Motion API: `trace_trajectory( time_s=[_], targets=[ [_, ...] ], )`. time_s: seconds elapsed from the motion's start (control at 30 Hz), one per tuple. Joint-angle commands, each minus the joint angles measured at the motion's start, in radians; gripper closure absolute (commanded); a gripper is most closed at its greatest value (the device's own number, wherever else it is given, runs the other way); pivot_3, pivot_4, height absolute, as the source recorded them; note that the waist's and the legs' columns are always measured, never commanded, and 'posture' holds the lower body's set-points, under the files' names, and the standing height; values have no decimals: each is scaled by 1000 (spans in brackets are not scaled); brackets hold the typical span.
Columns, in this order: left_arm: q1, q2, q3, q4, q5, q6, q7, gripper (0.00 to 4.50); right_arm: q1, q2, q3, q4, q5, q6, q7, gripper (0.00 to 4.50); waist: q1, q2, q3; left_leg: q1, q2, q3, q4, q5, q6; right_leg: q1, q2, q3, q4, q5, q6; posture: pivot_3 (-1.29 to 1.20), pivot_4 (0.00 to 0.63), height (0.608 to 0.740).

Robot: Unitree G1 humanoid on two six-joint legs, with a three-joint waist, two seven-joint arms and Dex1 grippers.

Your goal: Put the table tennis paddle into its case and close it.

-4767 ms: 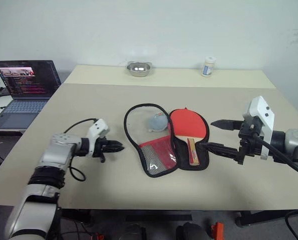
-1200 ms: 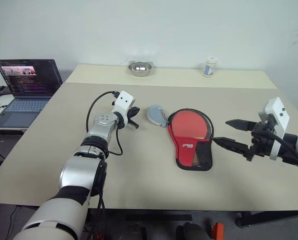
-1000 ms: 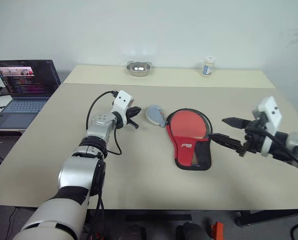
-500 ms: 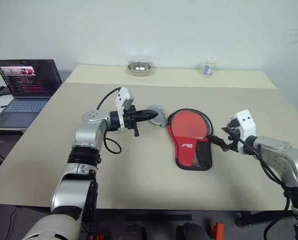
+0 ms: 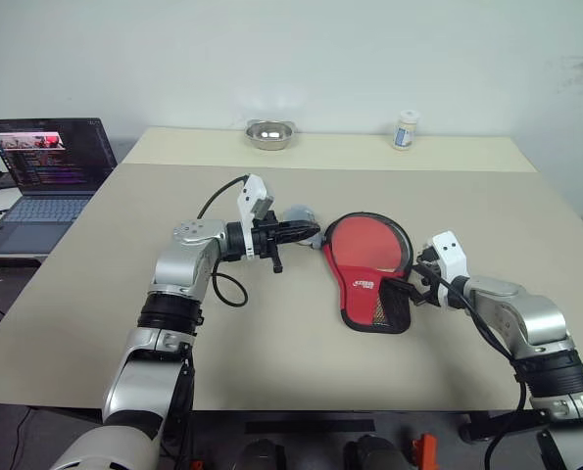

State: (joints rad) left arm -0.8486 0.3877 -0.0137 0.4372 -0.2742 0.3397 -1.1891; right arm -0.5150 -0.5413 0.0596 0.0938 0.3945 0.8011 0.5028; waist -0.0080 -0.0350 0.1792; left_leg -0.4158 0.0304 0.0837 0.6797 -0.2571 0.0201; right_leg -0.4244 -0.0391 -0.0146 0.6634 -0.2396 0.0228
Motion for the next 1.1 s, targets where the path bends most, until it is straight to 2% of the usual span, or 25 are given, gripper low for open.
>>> trace_trajectory(
  time_s=[0.03, 0.43, 0.73, 0.9, 1.1],
  targets=[
    [-6, 0, 0, -41, -21, -13, 3, 4445, -28, 32, 10, 19, -19, -15, 21, 0, -2, 0, 0, 0, 0, 0, 0, 0, 0, 0, 0, 0, 0, 0, 0, 0, 150, 740],
    [7, 15, -7, -51, -22, -8, -17, 4445, -10, 48, -14, 40, -52, 28, 66, 0, -23, 0, 0, 1, 0, 0, 0, 0, 0, 0, 0, 0, 1, 0, 0, 0, 150, 740],
    [22, 54, -18, -28, -8, -24, -41, 4500, -24, 125, -47, 41, -30, 71, 63, 2974, -25, 1, -1, 2, 1, 0, 0, 0, 0, 1, 0, 0, 1, 0, 0, 0, 150, 740],
    [46, 129, -30, -70, -26, 13, -127, 4500, -52, 207, -42, -34, 12, 136, 52, 4431, -35, 1, -1, 4, 2, 1, 0, 0, 0, 1, 1, 1, 3, 0, 0, 0, 150, 740],
    [153, 221, -89, -241, -80, 108, -271, 4500, -33, 287, -25, -181, 58, 249, 32, 4469, -47, 1, -1, 4, 4, 1, -2, 0, -1, 0, 1, 2, 3, 0, -1, 0, 150, 740]
  ],
)
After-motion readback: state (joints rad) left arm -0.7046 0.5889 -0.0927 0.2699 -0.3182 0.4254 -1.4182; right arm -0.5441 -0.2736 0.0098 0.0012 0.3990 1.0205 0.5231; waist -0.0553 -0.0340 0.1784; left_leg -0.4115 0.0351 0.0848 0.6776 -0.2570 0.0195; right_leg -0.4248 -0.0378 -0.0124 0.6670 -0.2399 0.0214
